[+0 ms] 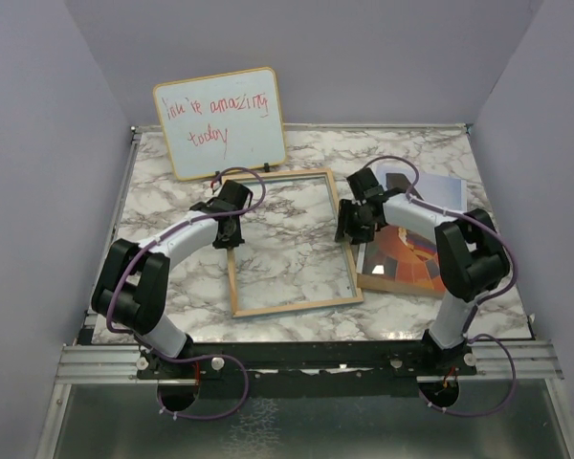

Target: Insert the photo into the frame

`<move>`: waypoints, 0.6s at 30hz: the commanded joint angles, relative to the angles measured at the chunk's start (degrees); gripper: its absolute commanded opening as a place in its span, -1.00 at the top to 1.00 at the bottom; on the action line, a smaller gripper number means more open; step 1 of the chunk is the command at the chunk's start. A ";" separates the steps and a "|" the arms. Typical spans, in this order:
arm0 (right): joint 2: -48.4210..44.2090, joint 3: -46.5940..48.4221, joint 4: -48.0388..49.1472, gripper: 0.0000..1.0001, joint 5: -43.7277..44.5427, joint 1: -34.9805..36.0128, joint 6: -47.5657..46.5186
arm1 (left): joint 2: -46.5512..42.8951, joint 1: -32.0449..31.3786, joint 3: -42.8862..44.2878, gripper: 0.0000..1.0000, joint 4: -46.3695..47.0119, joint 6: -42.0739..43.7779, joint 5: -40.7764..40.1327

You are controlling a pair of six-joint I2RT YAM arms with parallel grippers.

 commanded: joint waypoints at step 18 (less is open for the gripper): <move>-6.47 -6.83 -5.17 -0.19 -7.34 -0.06 -0.51 | 0.56 6.45 -2.05 0.43 -6.40 -0.85 -5.36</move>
